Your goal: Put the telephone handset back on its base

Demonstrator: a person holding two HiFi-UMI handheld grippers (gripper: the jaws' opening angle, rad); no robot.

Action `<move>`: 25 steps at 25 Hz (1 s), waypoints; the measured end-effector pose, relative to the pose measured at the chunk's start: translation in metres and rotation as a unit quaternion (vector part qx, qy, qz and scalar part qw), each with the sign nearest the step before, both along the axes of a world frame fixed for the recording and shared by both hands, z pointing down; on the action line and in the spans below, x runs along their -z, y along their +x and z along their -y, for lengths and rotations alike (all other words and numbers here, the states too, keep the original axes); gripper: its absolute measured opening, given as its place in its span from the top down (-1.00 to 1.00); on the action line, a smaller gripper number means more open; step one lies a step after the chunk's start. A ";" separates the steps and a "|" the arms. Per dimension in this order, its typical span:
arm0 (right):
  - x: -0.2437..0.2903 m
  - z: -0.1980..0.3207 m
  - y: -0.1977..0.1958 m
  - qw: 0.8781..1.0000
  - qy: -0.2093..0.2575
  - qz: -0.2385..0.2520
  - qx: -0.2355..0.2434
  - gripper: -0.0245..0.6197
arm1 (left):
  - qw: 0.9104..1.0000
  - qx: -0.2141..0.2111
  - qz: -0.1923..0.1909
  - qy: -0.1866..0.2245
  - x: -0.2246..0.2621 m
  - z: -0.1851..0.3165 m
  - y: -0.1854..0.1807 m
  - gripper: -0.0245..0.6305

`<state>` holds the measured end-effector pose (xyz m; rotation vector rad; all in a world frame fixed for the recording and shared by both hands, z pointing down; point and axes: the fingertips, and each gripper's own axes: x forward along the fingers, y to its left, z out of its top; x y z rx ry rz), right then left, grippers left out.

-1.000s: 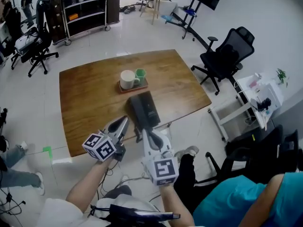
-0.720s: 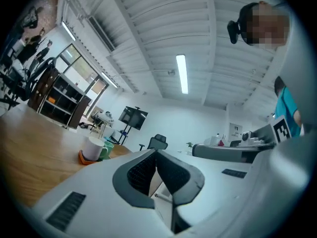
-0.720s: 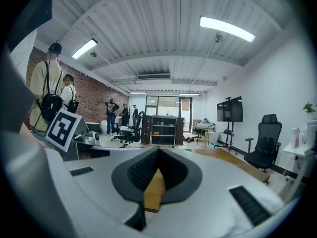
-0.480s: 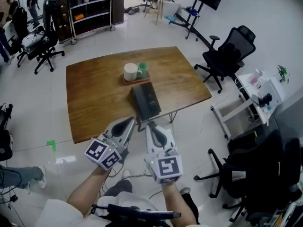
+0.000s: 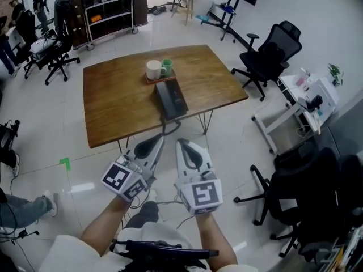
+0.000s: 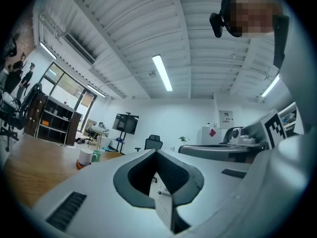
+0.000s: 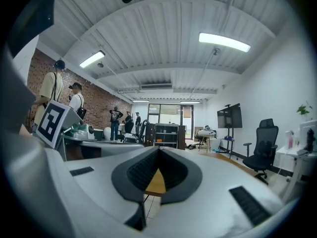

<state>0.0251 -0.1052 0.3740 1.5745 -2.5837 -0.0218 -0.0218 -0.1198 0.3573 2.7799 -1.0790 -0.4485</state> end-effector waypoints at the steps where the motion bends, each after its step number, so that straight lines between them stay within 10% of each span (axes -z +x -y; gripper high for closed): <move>1: 0.002 -0.010 0.001 1.000 0.002 0.001 -0.001 0.91 | 1.000 0.001 0.002 0.003 0.003 -0.010 0.001 0.92; 25: 0.019 -0.164 0.025 0.999 0.035 0.014 -0.004 0.91 | 0.999 0.007 0.029 0.041 0.028 -0.174 0.020 0.92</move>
